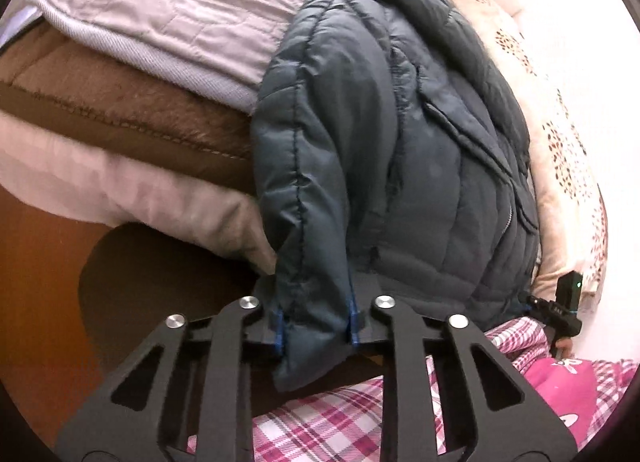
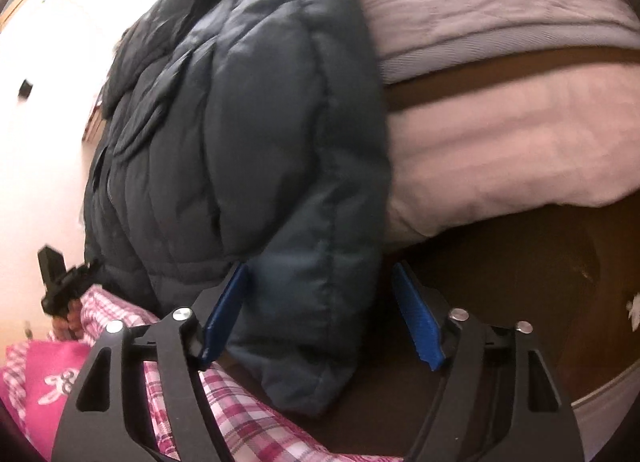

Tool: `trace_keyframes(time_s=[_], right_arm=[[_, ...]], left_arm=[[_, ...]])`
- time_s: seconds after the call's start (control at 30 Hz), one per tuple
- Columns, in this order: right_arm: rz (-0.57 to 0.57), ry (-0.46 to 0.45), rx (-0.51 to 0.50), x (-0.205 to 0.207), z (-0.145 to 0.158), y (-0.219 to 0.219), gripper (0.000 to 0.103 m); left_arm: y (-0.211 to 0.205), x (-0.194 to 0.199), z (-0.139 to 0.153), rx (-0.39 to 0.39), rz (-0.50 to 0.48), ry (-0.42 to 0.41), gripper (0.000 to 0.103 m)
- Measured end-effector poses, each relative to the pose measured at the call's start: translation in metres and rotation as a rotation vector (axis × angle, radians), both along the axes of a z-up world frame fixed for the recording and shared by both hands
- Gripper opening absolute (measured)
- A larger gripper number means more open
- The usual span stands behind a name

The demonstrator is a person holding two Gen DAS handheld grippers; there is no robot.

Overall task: Fold large clothes
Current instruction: 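Grasp the jacket hem with both tools at the bed edge, then lift the hem with both tools and fold it up over the jacket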

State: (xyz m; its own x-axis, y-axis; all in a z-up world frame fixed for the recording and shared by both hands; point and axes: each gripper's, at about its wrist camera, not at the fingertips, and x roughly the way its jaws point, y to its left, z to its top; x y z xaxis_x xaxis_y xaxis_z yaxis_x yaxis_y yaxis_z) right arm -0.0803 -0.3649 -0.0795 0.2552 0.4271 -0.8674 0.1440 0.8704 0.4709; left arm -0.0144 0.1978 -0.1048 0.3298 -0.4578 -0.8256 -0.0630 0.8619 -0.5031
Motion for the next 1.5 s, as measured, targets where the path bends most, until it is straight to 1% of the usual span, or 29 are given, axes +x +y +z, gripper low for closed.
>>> trace_keyframes(time_s=[0.03, 0.07, 0.1, 0.13, 0.23, 0.3, 0.33, 0.4, 0.43, 0.53, 0.57, 0.63, 0.73, 0.83, 0.93, 1.13, 1.27, 1.33, 1.4, 1.5], right_arm=[[0.025, 0.013, 0.021, 0.001, -0.003, 0.004, 0.047], [0.031, 0.024, 0.015, 0.002, -0.004, 0.007, 0.046], [0.044, 0.025, 0.014, 0.002, -0.004, 0.010, 0.040], [0.065, 0.016, 0.031, 0.001, -0.001, 0.012, 0.031], [0.073, -0.022, 0.102, -0.005, 0.011, 0.011, 0.013], [0.050, -0.063, 0.156, -0.008, 0.022, 0.008, 0.011], [0.029, -0.110, 0.207, -0.009, 0.035, 0.006, 0.011], [0.005, -0.178, 0.266, -0.008, 0.053, 0.004, 0.011], [-0.007, -0.230, 0.301, -0.006, 0.069, 0.003, 0.011], [-0.029, -0.347, 0.363, 0.005, 0.108, -0.001, 0.011], [-0.037, -0.376, 0.377, 0.007, 0.119, -0.005, 0.011], [-0.068, -0.444, 0.411, 0.014, 0.146, -0.012, 0.011], [-0.110, -0.493, 0.433, 0.015, 0.168, -0.026, 0.011], [-0.165, -0.519, 0.449, 0.004, 0.178, -0.043, 0.011], [-0.208, -0.518, 0.460, -0.021, 0.175, -0.068, 0.011], [-0.236, -0.487, 0.458, -0.065, 0.171, -0.070, 0.011], [-0.253, -0.474, 0.468, -0.100, 0.174, -0.068, 0.011], [-0.258, -0.480, 0.468, -0.102, 0.179, -0.066, 0.011], [-0.270, -0.482, 0.480, -0.098, 0.180, -0.066, 0.011], [-0.288, -0.481, 0.513, -0.073, 0.181, -0.071, 0.011]], left_arm=[[-0.001, -0.001, 0.002, 0.002, 0.000, -0.002, 0.018], [-0.002, -0.001, 0.003, 0.003, 0.001, -0.003, 0.017], [-0.003, -0.001, 0.004, 0.004, 0.003, -0.006, 0.017], [-0.003, -0.001, 0.005, 0.005, 0.004, -0.010, 0.016], [-0.002, 0.003, 0.010, 0.000, 0.012, -0.021, 0.012], [-0.002, 0.000, 0.019, -0.002, 0.012, -0.043, 0.010], [0.000, 0.001, 0.026, -0.006, 0.010, -0.059, 0.010], [-0.002, 0.003, 0.045, -0.023, 0.008, -0.107, 0.010], [-0.003, 0.005, 0.057, -0.030, 0.005, -0.137, 0.009], [-0.010, 0.009, 0.107, -0.052, -0.005, -0.272, 0.009], [-0.009, 0.008, 0.121, -0.060, -0.005, -0.305, 0.009], [-0.012, 0.008, 0.156, -0.072, -0.008, -0.396, 0.009], [-0.009, 0.001, 0.187, -0.075, -0.028, -0.467, 0.009], [-0.018, -0.009, 0.206, -0.062, -0.071, -0.501, 0.009], [-0.022, -0.028, 0.213, -0.044, -0.118, -0.508, 0.009], [-0.017, -0.079, 0.224, -0.041, -0.189, -0.511, 0.010], [-0.014, -0.102, 0.231, -0.034, -0.234, -0.519, 0.010], [-0.014, -0.105, 0.234, -0.037, -0.242, -0.526, 0.010], [-0.013, -0.099, 0.235, -0.055, -0.232, -0.535, 0.010], [-0.011, -0.081, 0.238, -0.089, -0.202, -0.550, 0.010]])
